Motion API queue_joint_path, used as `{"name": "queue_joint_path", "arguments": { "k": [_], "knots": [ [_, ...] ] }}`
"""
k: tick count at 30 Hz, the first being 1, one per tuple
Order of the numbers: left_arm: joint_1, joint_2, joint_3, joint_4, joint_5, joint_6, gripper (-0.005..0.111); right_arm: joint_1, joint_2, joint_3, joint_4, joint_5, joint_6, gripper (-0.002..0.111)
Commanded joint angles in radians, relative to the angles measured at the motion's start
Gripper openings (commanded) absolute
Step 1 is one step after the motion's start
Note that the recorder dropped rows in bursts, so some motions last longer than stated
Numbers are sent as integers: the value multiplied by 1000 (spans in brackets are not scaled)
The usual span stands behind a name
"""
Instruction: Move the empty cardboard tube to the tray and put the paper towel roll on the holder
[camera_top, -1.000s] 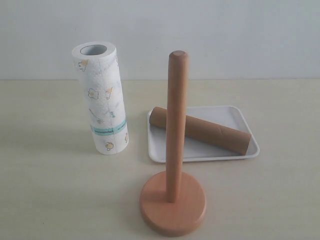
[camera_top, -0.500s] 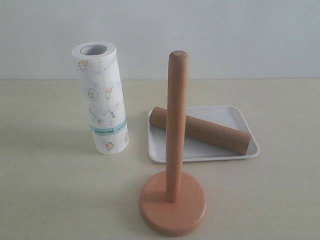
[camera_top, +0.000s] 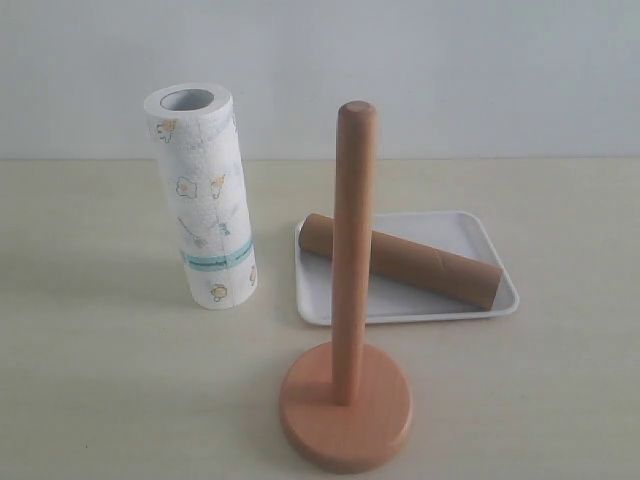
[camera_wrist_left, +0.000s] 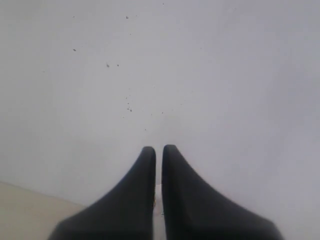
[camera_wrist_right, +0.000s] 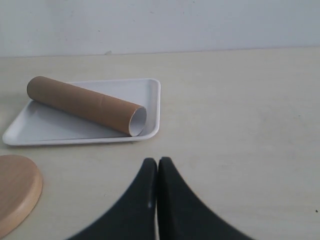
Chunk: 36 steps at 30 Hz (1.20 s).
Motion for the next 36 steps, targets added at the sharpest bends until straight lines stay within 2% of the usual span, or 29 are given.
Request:
{"name": "queue_joint_path", "arguments": {
  "k": [1,4,9,11,16,19,21,24,30,33,36],
  "knots": [
    [-4,1,-12,-20,-91,-2,4,-2,-5,-1,-8,-14,-7,0],
    [-4,1,-68,-20,-188,30,4,-2,-5,-1,-8,-14,-7,0],
    [-4,107,-299,-20,-115,112,4,-2,-5,-1,-8,-14,-7,0],
    [-4,185,-410,-20,-22,165,4,-2,-5,-1,-8,-14,-7,0],
    [-4,445,-693,-20,334,275,4,-2,-5,-1,-8,-14,-7,0],
    [-4,583,-801,-12,531,331,4,-2,-5,-1,-8,-14,-7,0],
    [-4,654,-823,-1,602,383,4,-2,-5,-1,-8,-14,-7,0],
    [-4,738,-815,18,627,424,4,-2,-5,-1,-8,-14,-7,0],
    [-4,844,-742,19,584,470,5,-2,-5,-1,-8,-14,-7,0],
    [-4,869,-686,18,523,497,17,-2,-5,-1,-8,-14,-7,0],
    [-4,889,-620,-26,453,552,41,-2,-5,-1,-8,-14,-7,0]
  ]
}}
